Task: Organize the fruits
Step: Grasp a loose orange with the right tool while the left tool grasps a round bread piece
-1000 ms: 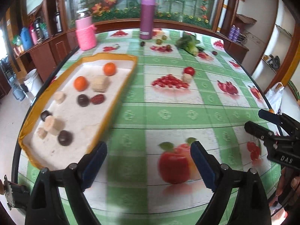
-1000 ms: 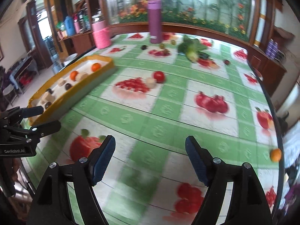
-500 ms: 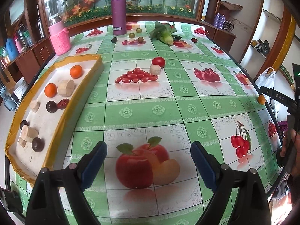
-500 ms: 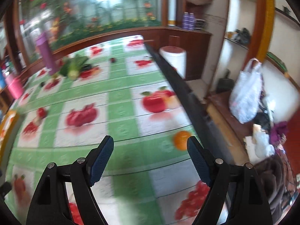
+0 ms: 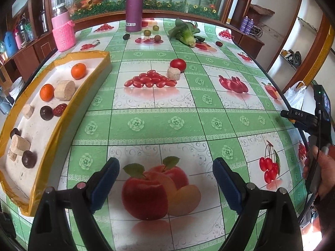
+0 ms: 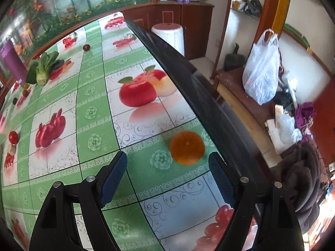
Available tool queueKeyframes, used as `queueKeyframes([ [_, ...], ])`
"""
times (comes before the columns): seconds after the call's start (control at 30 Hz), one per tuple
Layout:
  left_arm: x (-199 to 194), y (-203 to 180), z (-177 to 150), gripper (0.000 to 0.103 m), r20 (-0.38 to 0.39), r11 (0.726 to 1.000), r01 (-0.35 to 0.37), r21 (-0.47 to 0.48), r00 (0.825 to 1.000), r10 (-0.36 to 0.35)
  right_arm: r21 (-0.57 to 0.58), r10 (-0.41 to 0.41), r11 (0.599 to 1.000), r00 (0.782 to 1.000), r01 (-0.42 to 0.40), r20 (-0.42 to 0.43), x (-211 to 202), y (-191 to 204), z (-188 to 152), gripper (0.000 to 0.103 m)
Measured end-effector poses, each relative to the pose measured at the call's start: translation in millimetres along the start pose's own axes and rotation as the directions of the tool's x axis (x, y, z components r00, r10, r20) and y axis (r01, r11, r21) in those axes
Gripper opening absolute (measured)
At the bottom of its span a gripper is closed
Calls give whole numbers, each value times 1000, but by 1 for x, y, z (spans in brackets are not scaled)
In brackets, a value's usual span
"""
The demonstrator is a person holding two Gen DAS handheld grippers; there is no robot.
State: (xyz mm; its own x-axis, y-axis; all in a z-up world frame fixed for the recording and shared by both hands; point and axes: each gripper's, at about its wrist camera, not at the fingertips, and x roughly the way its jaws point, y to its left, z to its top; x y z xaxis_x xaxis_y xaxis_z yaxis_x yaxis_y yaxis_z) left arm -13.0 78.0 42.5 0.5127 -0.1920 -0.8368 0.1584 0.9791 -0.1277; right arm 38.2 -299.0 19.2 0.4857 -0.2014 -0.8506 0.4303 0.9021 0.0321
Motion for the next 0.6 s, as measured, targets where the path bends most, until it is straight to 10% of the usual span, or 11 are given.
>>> queueKeyframes([
  [0.13,8,1,4,92,-13,1000,-5,9,1000,5,-23,6,1000,1000,-6,29,1,3,1,65],
  [0.27,14,1,15,92,-9,1000,-15,16,1000,15,-60,53,997,998,-50,45,-1,8,2,32],
  [0.6,50,5,80,92,31,998,-26,-51,999,27,-122,240,965,970,-232,47,-15,23,-20,32],
])
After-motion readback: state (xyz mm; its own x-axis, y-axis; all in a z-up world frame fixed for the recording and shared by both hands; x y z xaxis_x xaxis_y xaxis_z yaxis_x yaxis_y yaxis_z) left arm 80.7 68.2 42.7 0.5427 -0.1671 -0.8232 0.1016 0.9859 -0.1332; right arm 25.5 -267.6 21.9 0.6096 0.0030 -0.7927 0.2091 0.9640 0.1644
